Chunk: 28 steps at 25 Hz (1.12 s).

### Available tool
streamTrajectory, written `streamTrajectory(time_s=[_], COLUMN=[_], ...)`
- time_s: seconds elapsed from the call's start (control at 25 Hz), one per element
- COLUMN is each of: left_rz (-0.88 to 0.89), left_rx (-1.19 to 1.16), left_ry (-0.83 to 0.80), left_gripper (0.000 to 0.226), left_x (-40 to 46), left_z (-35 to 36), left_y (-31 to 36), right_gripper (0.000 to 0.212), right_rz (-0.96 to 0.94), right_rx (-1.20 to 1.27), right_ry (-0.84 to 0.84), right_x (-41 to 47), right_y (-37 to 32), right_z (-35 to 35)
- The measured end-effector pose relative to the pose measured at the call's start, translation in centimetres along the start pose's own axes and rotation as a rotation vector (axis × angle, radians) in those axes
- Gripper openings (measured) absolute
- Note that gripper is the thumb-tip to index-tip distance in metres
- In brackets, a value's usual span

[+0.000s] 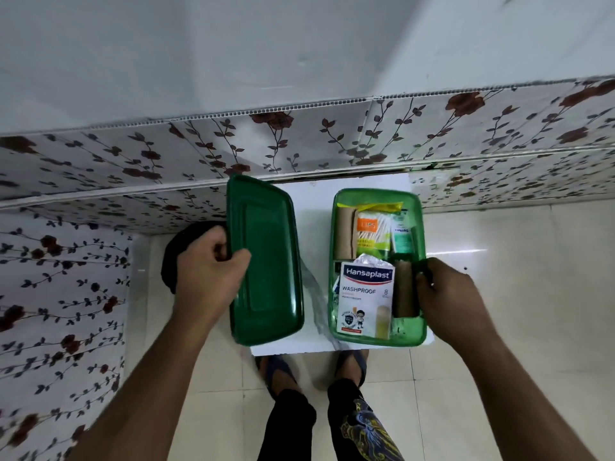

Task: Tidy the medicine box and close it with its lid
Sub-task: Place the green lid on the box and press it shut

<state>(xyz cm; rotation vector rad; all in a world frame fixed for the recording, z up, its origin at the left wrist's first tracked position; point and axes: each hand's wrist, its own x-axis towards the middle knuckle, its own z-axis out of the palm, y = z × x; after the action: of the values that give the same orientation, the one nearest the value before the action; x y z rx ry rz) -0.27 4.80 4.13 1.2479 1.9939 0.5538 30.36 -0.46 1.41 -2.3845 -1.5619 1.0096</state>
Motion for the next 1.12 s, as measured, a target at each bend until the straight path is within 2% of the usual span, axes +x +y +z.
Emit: streamTrajectory(time_s=[0.2, 0.36, 0.44, 0.48, 0.52, 0.56, 0.64, 0.72, 0.84, 1.0, 1.08, 1.12], left_rz=[0.144, 0.248, 0.32, 0.356, 0.393, 0.427, 0.472, 0.485, 0.512, 0.557, 0.466, 0.345], left_rx=[0.102, 0.213, 0.278, 0.318, 0.358, 0.396, 0.478, 0.563, 0.613, 0.543, 0.378, 0.251], left_ry=[0.108, 0.156, 0.156, 0.159, 0.157, 0.152, 0.134, 0.126, 0.139, 0.108, 0.097, 0.109], left_gripper=[0.021, 0.024, 0.025, 0.025, 0.025, 0.026, 0.031, 0.035, 0.039, 0.042, 0.032, 0.027], left_x=[-1.8, -2.7, -3.6, -4.0, -4.5, -4.8, -5.5, -6.1, -6.2, -6.4, -5.3, -4.1], left_z=[-1.8, -1.5, -0.8, -0.3, 0.3, 1.0, 2.8, 4.5, 6.2, 6.9, 6.5, 6.2], left_y=[1.6, 2.6, 3.7, 4.3, 5.0, 5.6, 6.3, 6.9, 7.1, 6.5, 4.8, 3.6], right_gripper=[0.036, 0.036, 0.037, 0.036, 0.033, 0.029, 0.032, 0.038, 0.034, 0.017, 0.015, 0.017], right_rz=[-0.059, -0.039, -0.1, -0.133, -0.139, -0.105, 0.007, 0.046, 0.048, 0.052, 0.098, 0.128], right_rx=[0.01, -0.028, -0.069, -0.005, 0.183, 0.464, 0.965, 1.107, 1.105, 1.04, 0.945, 0.901], right_ry=[-0.054, -0.095, -0.008, 0.052, 0.074, 0.001, -0.318, -0.467, -0.444, -0.402, -0.337, -0.3], right_x=[-0.1, 0.2, -0.5, -1.1, -1.6, -2.0, -2.2, -1.5, 0.4, 2.3, 3.1, 3.5], right_y=[-4.2, -5.4, -5.8, -6.2, -6.7, -7.4, -8.6, -9.0, -9.1, -8.4, -7.7, -7.2], right_z=[3.1, 3.9, 2.9, 2.2, 1.4, 0.8, -0.2, -0.6, -0.9, -0.3, -0.1, 0.1])
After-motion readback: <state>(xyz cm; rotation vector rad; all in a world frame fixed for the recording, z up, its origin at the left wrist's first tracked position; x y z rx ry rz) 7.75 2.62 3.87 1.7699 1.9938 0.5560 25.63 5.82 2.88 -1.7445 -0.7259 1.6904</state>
